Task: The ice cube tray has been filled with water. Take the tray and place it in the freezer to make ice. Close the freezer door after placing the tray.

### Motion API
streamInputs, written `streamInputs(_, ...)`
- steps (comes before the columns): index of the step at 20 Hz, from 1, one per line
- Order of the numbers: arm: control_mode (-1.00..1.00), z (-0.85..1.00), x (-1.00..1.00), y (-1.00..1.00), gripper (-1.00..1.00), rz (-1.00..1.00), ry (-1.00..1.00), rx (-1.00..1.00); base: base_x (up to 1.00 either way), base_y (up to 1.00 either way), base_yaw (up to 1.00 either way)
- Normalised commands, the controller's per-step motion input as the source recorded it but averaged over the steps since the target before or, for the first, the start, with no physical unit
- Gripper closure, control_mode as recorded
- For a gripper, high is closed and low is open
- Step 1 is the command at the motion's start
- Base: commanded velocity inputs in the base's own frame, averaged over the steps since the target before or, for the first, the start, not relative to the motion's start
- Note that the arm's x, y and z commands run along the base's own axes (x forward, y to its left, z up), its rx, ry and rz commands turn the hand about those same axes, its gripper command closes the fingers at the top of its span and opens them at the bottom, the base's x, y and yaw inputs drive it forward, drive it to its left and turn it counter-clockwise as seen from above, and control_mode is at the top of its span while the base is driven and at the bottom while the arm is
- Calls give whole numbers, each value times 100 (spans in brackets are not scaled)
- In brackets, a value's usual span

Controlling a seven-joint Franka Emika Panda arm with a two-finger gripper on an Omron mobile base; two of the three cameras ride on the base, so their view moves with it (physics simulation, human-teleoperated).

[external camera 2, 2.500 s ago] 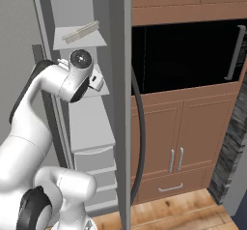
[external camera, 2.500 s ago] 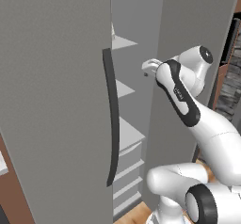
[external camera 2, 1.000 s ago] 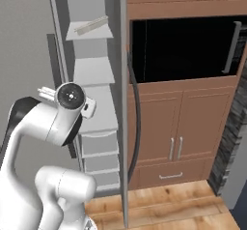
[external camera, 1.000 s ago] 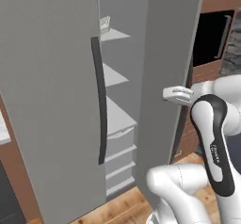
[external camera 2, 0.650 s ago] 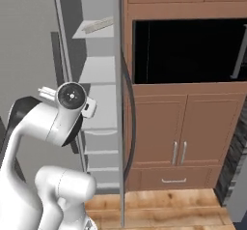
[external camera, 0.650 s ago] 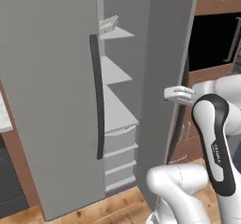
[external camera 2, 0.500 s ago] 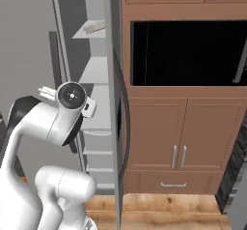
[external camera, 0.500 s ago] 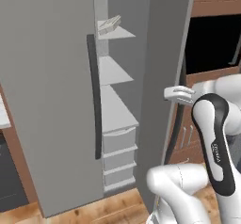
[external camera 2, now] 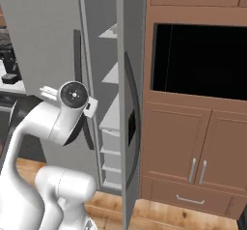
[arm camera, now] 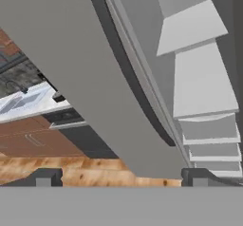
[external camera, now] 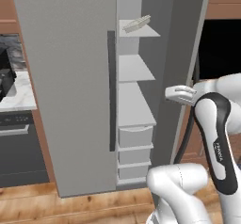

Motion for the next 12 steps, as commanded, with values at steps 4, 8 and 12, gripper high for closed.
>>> streamInputs(4, -100, 0, -1, -52, -100, 26, -13, -1, 0, 0, 0)
streamInputs(8, -100, 0, -23, -90, -100, 7, -23, 0, 0, 0, 0)
streamInputs(12, -100, 0, -9, -85, -100, 0, -21, 0, 0, 0, 0)
